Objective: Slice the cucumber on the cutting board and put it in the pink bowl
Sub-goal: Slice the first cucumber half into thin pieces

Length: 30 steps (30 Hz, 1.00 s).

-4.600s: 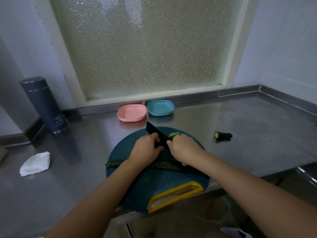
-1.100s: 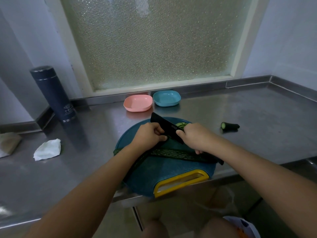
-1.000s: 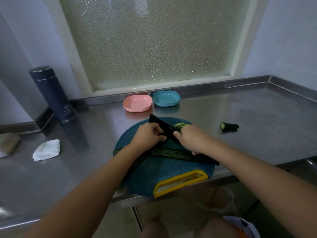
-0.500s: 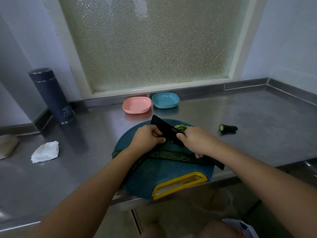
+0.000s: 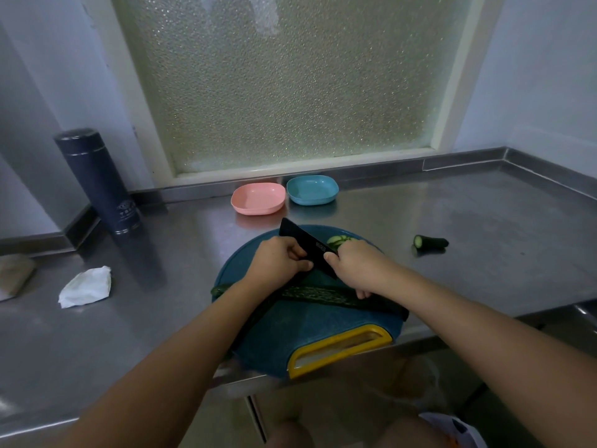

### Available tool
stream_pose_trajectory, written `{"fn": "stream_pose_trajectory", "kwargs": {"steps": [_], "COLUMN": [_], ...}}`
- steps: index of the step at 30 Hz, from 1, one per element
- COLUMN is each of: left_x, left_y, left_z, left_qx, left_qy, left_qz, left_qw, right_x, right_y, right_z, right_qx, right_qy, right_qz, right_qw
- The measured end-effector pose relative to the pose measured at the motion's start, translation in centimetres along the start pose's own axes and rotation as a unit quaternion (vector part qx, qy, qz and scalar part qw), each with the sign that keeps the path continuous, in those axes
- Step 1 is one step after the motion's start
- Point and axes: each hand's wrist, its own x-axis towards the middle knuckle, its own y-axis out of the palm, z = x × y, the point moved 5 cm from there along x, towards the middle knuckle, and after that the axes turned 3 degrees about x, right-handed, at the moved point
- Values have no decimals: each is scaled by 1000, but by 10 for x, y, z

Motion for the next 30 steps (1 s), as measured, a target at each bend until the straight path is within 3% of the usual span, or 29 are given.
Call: {"fn": "stream_pose_trajectory", "kwargs": {"steps": [11,16,30], "left_x": [-6,-6,-3], "left_y": [-4,-4,-1], "left_z": [-7,-11,-9], "left_qx": [71,53,61], "left_qy": [34,17,10], "left_qz": [40,-12,-3], "left_qw": [996,998,998], "right_x": [8,8,-1], "right_y": [2,0,-11], "right_z": [-4,-10,-8], "right_qx": [-11,0,-16], "right_qy": [17,-10,-34], "right_qz": [12,-1,-21], "right_qw": [1000,1000,999]}}
